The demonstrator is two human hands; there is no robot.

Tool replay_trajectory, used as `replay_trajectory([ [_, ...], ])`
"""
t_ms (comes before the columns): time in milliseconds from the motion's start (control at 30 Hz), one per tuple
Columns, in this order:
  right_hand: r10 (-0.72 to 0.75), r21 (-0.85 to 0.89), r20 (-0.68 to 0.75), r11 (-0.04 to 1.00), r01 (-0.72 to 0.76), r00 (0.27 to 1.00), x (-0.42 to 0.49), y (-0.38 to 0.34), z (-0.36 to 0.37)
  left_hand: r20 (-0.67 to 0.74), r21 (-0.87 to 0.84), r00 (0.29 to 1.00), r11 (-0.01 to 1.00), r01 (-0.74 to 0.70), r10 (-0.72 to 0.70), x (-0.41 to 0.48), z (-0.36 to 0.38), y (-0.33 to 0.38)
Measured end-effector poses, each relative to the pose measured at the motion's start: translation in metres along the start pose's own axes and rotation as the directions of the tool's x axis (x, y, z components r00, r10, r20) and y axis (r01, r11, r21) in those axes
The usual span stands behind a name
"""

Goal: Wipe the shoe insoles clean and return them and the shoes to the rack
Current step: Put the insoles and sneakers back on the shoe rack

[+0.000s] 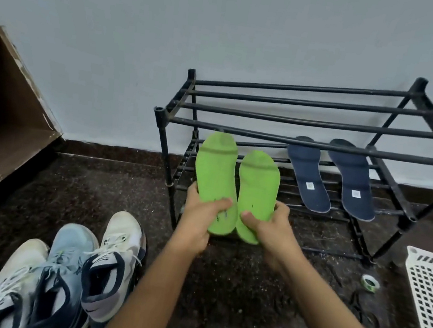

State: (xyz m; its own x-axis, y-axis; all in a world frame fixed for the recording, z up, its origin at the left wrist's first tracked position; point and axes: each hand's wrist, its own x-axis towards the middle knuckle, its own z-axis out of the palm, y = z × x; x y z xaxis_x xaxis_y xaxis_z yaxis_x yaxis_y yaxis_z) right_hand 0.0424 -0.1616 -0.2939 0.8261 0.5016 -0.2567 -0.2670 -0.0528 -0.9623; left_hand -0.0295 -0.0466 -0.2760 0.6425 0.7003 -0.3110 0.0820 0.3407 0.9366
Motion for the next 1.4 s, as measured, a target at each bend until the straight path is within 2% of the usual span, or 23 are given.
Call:
replay_trajectory([
  [200, -0.018, -0.099, 0.014, 0.995, 0.02, 1.0, 0.078, -0.025, 0.009, -0.083, 0.115, 0.996, 0.993, -0.015, 0.025, 0.071, -0.001, 0.028],
  [300, -0.039, -0.209, 0.012, 0.977, 0.041, 0.999, 0.099, -0.024, 0.015, -0.096, 0.258, 0.995, 0.966, -0.007, 0.033, 0.097, -0.013, 0.017],
  [400, -0.08, -0.366, 0.001, 0.928, 0.074, 0.997, 0.109, -0.021, 0.02, -0.099, 0.418, 0.993, 0.908, -0.019, 0.066, 0.111, -0.02, 0.005],
  [500, -0.122, -0.452, -0.022, 0.887, 0.099, 0.992, 0.118, -0.014, 0.026, -0.1, 0.549, 0.988, 0.835, -0.042, 0.115, 0.117, -0.018, 0.0],
  [700, -0.229, -0.59, -0.059, 0.793, 0.151, 0.972, 0.127, -0.001, 0.032, -0.001, 0.738, 0.983, 0.664, -0.122, 0.183, 0.127, -0.007, 0.003],
  [800, -0.259, -0.62, -0.071, 0.768, 0.161, 0.963, 0.126, 0.004, 0.034, 0.032, 0.768, 0.977, 0.621, -0.158, 0.209, 0.132, -0.006, 0.002],
  [967, -0.283, -0.586, -0.147, 0.797, 0.147, 0.948, 0.118, 0.01, 0.029, 0.04, 0.784, 0.978, 0.6, -0.158, 0.206, 0.136, -0.008, -0.002],
  [1400, -0.248, -0.578, -0.097, 0.802, 0.148, 0.964, 0.125, 0.016, 0.058, -0.009, 0.797, 0.967, 0.585, -0.147, 0.256, 0.144, -0.015, -0.003],
])
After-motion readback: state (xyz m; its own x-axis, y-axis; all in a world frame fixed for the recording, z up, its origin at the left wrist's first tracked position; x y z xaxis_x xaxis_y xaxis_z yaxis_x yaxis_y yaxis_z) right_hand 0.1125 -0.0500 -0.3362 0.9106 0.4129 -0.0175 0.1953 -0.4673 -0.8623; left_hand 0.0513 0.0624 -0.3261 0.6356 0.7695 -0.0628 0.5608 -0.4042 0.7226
